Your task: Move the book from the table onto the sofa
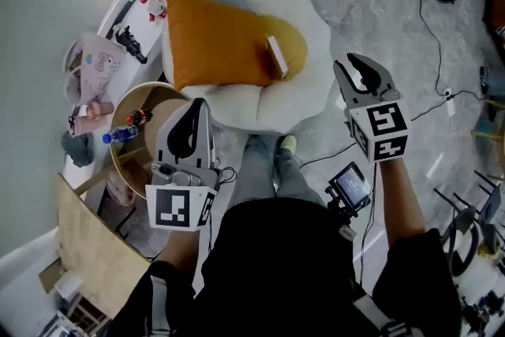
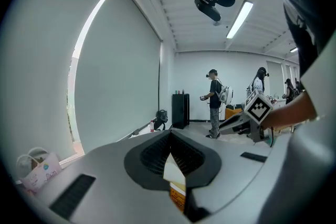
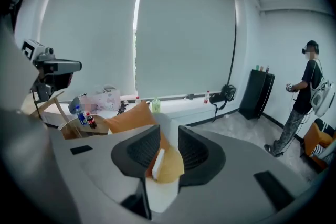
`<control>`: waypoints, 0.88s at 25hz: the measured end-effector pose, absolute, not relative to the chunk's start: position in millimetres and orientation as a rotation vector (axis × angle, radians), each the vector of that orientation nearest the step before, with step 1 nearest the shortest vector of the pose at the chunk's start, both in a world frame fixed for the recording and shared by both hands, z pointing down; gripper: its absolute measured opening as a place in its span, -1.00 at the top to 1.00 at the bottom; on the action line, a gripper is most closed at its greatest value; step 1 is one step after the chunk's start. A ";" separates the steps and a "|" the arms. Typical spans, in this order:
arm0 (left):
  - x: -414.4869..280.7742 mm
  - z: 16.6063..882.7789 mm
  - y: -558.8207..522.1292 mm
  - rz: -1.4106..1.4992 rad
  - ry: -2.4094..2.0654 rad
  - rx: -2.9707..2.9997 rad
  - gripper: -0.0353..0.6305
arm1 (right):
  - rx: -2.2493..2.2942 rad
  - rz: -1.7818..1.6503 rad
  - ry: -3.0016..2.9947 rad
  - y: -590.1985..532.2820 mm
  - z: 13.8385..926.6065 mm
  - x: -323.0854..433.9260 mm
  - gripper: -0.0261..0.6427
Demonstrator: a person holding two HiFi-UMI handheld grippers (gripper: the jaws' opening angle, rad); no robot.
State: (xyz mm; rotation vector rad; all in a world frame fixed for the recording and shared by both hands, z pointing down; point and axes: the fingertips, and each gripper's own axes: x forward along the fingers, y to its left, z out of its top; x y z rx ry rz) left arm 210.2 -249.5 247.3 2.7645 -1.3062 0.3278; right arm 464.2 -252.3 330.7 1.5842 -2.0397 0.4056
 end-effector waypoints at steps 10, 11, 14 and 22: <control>239.4 183.9 -181.0 0.228 -1.319 2.855 0.88 | 1.769 0.225 -2.159 -143.5 196.8 487.0 0.88; 243.1 179.9 -175.5 0.220 -1.315 2.865 0.88 | 1.783 0.217 -2.158 -134.0 191.3 490.1 0.89; 248.6 172.3 -158.7 0.196 -1.301 2.883 0.88 | 1.843 0.233 -2.141 -107.8 182.5 495.4 0.89; 244.5 164.4 -140.7 0.160 -1.268 2.916 0.88 | 1.975 0.193 -2.133 -84.8 170.5 497.4 0.89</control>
